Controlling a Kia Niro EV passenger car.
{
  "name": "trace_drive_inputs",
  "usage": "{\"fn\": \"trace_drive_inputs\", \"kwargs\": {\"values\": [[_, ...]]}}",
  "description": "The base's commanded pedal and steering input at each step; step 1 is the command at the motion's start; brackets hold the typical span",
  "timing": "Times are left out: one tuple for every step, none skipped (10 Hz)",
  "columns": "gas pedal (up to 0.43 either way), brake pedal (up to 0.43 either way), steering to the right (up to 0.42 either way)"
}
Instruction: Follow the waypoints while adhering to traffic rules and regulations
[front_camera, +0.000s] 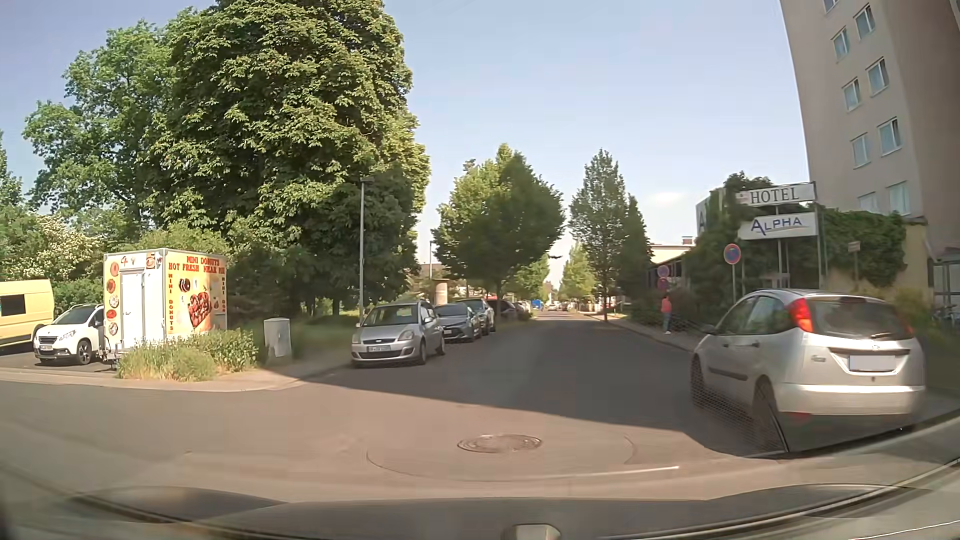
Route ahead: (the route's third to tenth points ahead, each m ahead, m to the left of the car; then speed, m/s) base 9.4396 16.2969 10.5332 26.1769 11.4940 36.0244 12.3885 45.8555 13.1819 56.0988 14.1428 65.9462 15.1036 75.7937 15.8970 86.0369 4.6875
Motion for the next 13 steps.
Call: {"fn": "trace_drive_inputs", "kwargs": {"values": [[0.0,0.03,-0.376],[0.0,0.0,-0.424],[0.0,0.0,-0.454],[0.0,0.0,-0.492],[0.0,0.0,-0.532],[0.0,0.0,-0.576],[0.0,0.0,-0.606],[0.0,0.0,-0.64],[0.0,0.0,-0.665],[0.0,0.0,-0.678],[0.0,0.0,-0.681],[0.0,0.0,-0.681],[0.0,0.0,-0.681]]}}
